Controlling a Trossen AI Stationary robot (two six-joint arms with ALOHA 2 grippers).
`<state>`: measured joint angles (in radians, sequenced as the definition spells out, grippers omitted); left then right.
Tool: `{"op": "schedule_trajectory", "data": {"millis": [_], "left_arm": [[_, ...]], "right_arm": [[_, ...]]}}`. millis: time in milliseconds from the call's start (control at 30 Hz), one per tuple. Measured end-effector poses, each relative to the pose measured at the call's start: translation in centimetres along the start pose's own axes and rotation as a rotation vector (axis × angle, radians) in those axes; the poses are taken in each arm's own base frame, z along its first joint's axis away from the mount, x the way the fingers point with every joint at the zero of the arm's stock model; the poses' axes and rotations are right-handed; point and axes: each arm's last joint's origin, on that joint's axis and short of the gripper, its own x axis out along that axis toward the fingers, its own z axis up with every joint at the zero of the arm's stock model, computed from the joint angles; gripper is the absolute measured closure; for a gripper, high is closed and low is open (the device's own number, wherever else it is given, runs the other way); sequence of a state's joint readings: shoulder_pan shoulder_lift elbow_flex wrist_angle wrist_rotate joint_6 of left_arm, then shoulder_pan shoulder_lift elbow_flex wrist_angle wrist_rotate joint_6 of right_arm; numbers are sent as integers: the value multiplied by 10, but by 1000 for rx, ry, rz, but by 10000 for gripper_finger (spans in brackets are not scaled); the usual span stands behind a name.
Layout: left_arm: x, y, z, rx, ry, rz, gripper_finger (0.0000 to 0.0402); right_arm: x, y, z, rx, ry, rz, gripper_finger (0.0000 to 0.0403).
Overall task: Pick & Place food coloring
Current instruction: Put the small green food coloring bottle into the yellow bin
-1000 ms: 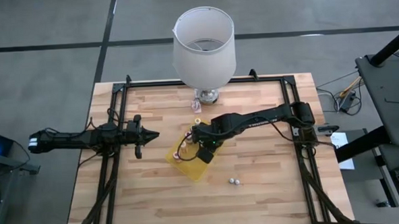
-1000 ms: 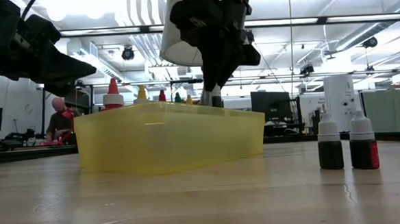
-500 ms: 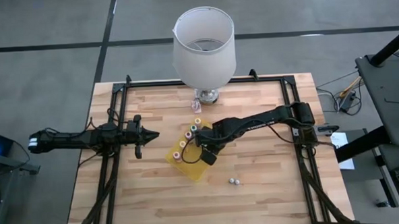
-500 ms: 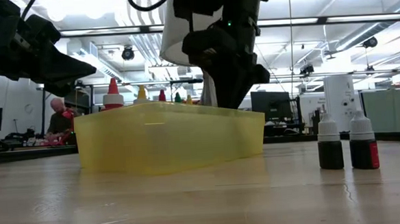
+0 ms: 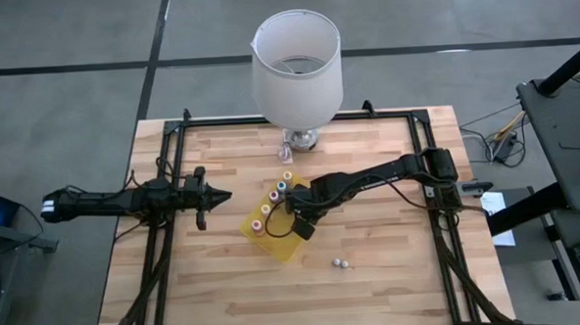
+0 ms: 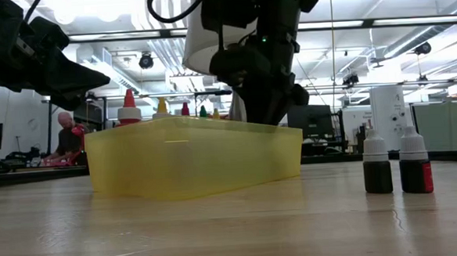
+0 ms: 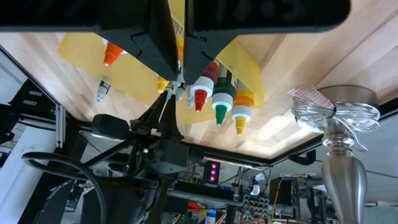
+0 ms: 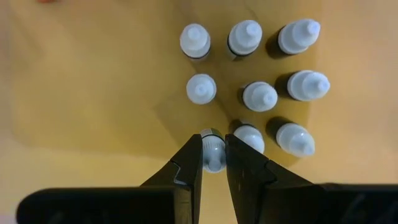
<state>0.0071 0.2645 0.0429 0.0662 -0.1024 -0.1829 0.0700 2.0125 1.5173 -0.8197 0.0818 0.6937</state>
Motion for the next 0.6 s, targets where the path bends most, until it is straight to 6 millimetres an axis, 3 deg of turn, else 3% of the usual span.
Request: {"op": "schedule_trajectory", "data": {"millis": [600], "left_arm": [[0, 0, 0, 0, 0, 0, 401]], "right_arm": [[13, -4, -3, -4, -31, 22, 354]]}}
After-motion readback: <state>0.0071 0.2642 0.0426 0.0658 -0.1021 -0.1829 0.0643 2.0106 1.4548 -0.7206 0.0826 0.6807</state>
